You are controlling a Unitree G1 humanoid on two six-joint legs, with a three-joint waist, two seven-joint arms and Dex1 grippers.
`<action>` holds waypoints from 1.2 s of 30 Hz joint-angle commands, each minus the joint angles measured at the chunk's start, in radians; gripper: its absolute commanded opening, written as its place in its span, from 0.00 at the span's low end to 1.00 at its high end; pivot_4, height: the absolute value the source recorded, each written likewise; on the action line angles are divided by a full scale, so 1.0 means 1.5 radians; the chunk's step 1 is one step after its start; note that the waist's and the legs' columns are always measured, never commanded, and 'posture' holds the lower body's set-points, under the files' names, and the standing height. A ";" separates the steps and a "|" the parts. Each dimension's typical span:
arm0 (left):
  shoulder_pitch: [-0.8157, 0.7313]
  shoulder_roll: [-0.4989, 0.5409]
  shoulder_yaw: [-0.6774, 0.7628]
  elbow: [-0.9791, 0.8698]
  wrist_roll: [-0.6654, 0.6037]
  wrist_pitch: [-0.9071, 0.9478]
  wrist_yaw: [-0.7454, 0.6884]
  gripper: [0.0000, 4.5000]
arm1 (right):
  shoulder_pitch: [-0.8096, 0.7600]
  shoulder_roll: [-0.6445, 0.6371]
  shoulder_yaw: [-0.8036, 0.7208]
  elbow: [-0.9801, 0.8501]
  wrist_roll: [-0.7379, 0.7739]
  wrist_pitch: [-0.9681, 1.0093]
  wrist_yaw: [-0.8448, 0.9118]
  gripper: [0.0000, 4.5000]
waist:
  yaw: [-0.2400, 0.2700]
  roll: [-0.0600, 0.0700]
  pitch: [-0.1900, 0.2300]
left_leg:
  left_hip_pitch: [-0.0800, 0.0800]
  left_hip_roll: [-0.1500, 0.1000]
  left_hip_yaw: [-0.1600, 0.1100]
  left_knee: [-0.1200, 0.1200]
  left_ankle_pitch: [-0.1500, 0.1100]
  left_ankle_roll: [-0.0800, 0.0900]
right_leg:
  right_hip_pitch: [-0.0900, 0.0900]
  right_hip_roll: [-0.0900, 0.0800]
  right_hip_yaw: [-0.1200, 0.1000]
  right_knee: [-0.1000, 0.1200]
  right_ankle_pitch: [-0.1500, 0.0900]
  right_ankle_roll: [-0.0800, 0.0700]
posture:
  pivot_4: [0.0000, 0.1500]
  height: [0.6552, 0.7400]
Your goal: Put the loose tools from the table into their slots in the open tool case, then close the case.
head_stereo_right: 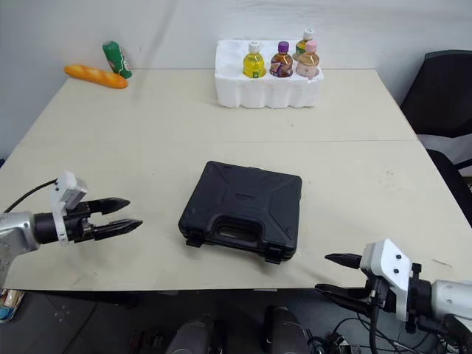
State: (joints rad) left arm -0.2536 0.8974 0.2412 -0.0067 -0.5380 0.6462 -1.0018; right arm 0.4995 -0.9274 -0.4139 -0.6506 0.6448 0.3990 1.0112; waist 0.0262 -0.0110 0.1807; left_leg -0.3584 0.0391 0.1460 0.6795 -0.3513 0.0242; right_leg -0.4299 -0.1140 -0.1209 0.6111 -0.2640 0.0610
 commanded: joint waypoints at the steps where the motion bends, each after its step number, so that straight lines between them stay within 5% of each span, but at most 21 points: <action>1: -0.123 -0.047 -0.075 0.105 0.066 -0.051 0.019 0.61 | -0.024 -0.012 0.058 -0.022 -0.005 0.025 0.007 0.43 | 0.002 0.000 0.000 | 0.000 0.000 0.000 0.000 0.001 0.001 | 0.000 0.000 0.000 0.000 0.000 0.000 | 1.00 0.96; 5: -0.322 -0.156 -0.182 0.285 0.167 -0.106 0.052 0.17 | -0.087 -0.008 0.148 -0.013 -0.010 0.059 0.004 0.00 | 0.008 -0.002 0.000 | -0.002 -0.002 0.000 0.002 0.002 0.004 | 0.000 0.001 -0.001 0.000 0.001 0.002 | 1.00 0.96; 7: -0.382 -0.196 -0.198 0.362 0.190 -0.123 0.060 0.01 | -0.118 0.001 0.176 0.001 -0.017 0.066 -0.003 0.00 | 0.007 -0.003 0.000 | -0.002 -0.003 0.001 0.002 0.002 0.006 | 0.000 0.001 -0.001 0.000 0.002 0.003 | 1.00 0.96; 13: -0.545 -0.286 -0.228 0.657 0.291 -0.320 0.121 0.01 | -0.197 0.027 0.218 0.041 -0.020 0.091 -0.020 0.00 | -0.004 -0.004 0.000 | -0.004 -0.004 0.002 0.003 0.003 0.008 | -0.001 0.001 -0.005 -0.001 0.003 0.005 | 1.00 0.96; 19: -0.631 -0.345 -0.213 0.797 0.320 -0.409 0.112 0.01 | -0.257 0.043 0.247 0.073 -0.028 0.111 -0.027 0.00 | -0.001 -0.006 0.001 | -0.009 -0.005 0.002 0.004 0.004 0.010 | -0.005 0.002 -0.007 0.001 0.004 0.006 | 1.00 0.96; 29: -0.624 -0.330 -0.233 0.816 0.359 -0.504 -0.114 0.01 | -0.368 -0.008 0.284 0.171 -0.096 0.091 0.039 0.00 | -0.003 -0.006 0.001 | -0.011 -0.006 0.001 0.008 0.004 0.011 | -0.006 0.000 -0.007 0.000 0.004 0.007 | 1.00 0.96; 36: -0.549 -0.287 -0.243 0.697 0.339 -0.484 -0.330 0.01 | -0.393 -0.104 0.268 0.251 -0.124 0.036 0.172 0.00 | -0.003 -0.006 0.001 | -0.013 -0.006 0.001 0.009 0.004 0.011 | -0.008 0.001 -0.007 0.001 0.004 0.007 | 1.00 0.96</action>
State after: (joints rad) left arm -1.0877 0.4562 -0.1132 1.0961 -0.0151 -0.0872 -1.4259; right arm -0.0848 -1.0667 0.0212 -0.2875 0.4668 0.4828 1.2275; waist 0.0222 -0.0195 0.1823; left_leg -0.3773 0.0302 0.1483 0.6930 -0.3452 0.0411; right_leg -0.4416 -0.1130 -0.1315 0.6133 -0.2577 0.0722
